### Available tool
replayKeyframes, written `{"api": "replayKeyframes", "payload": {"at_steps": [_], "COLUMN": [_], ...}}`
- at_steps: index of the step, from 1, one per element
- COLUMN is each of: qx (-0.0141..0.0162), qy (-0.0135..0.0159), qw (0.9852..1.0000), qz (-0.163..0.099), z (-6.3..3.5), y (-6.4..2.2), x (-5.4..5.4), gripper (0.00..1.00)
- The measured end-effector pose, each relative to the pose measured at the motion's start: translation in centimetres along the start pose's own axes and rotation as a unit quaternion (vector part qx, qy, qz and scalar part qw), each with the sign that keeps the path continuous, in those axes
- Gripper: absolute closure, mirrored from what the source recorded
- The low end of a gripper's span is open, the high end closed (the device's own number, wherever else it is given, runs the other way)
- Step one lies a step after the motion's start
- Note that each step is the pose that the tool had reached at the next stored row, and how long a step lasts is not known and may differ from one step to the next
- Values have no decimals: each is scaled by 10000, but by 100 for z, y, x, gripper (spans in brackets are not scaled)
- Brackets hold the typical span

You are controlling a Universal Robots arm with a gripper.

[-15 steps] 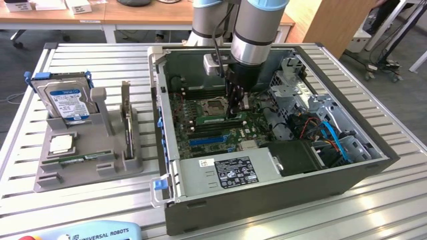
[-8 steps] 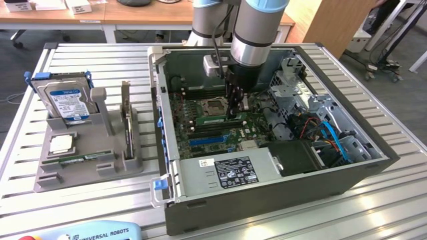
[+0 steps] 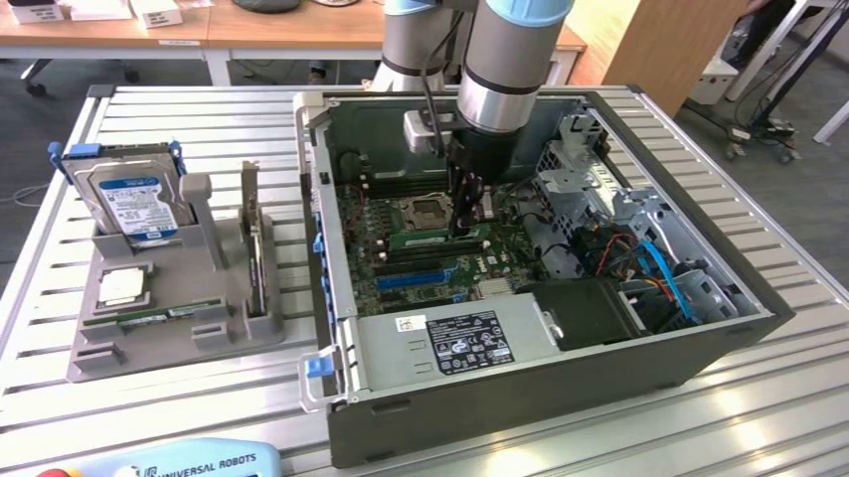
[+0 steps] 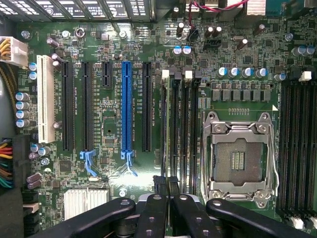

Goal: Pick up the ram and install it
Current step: 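Insert the ram into the slot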

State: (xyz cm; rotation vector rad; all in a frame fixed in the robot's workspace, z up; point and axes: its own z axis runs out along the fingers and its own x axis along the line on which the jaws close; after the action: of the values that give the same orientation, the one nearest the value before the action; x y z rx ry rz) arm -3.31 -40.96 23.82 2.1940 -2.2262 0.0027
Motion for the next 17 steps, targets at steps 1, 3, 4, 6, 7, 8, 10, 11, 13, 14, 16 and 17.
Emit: {"api": "replayKeyframes", "payload": {"at_steps": [1,3,4,6,7,8,10,11,13,14,16,17], "qx": [0,0,0,0,0,0,-1,-1,1,0,0,-1], "qy": [0,0,-1,0,0,0,1,2,-2,-1,0,2], "qw": [10000,10000,10000,10000,10000,10000,10000,10000,10000,10000,10000,10000], "qz": [0,0,0,0,1,0,1,1,1,1,1,1], "z": [0,1,7,21,26,31,36,37,46,52,58,59], "y": [0,0,0,0,0,0,0,0,0,0,0,0], "x": [0,0,-1,0,-1,-1,0,0,-1,-1,-1,0], "gripper": [88,88,88,88,88,88,88,88,88,88,88,88]}}
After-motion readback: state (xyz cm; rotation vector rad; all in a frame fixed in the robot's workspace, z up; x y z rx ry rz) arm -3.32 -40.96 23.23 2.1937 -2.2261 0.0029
